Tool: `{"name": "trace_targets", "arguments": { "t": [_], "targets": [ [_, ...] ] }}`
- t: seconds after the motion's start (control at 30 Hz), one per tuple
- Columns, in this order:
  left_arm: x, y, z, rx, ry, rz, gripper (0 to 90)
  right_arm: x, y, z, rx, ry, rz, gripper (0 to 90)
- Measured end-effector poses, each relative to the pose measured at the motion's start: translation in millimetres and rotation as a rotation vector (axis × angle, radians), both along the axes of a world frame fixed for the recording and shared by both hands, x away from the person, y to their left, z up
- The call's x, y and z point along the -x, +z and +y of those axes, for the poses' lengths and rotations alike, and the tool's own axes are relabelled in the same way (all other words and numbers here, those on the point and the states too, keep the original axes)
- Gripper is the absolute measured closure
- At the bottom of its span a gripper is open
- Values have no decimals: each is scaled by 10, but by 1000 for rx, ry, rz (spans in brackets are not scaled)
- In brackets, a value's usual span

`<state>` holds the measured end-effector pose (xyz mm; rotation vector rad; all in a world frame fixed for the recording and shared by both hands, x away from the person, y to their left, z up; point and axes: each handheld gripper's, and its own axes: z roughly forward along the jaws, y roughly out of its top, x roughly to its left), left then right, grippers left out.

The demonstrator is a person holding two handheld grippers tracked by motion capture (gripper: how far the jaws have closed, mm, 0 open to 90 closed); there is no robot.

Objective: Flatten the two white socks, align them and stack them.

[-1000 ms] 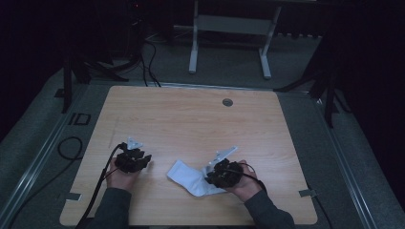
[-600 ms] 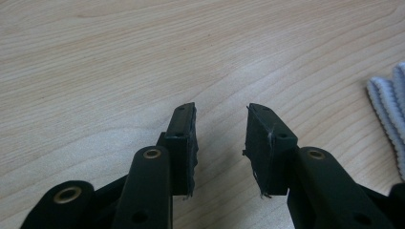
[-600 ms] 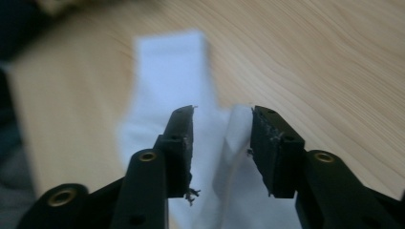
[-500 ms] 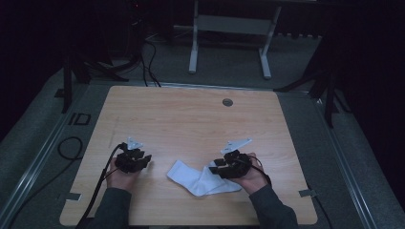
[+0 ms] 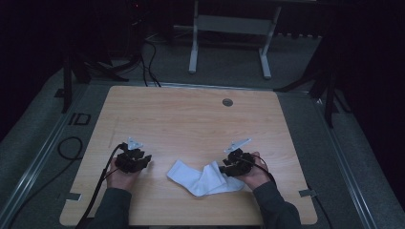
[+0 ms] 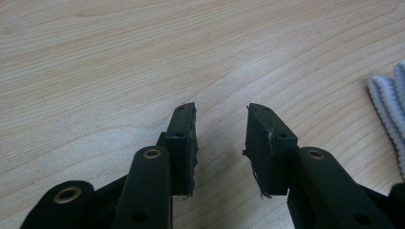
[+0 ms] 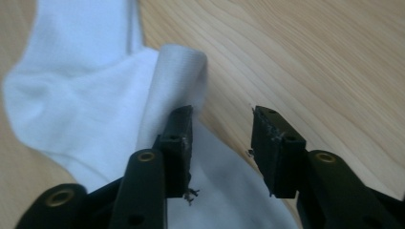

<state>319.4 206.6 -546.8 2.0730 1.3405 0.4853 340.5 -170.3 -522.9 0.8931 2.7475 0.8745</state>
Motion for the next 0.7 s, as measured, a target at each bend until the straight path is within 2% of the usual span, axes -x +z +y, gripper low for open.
{"name": "trace_targets", "arguments": {
  "t": [0.13,0.17,0.33,0.43,0.53,0.7],
  "targets": [
    [-1,-1,-2,1,-1,0,638,36,40,106,17,42,-15,543],
    [1,2,-1,0,-2,-1,638,31,36,154,41,47,-18,545],
    [1,4,4,0,0,0,638,-23,-54,268,65,72,20,583],
    [0,2,1,1,-2,0,638,-35,-117,347,89,94,25,630],
    [2,5,4,-1,-1,0,638,-40,-143,419,101,103,14,657],
    [6,4,-7,-1,-5,-1,638,1,-85,545,101,140,-8,664]
  ]
}}
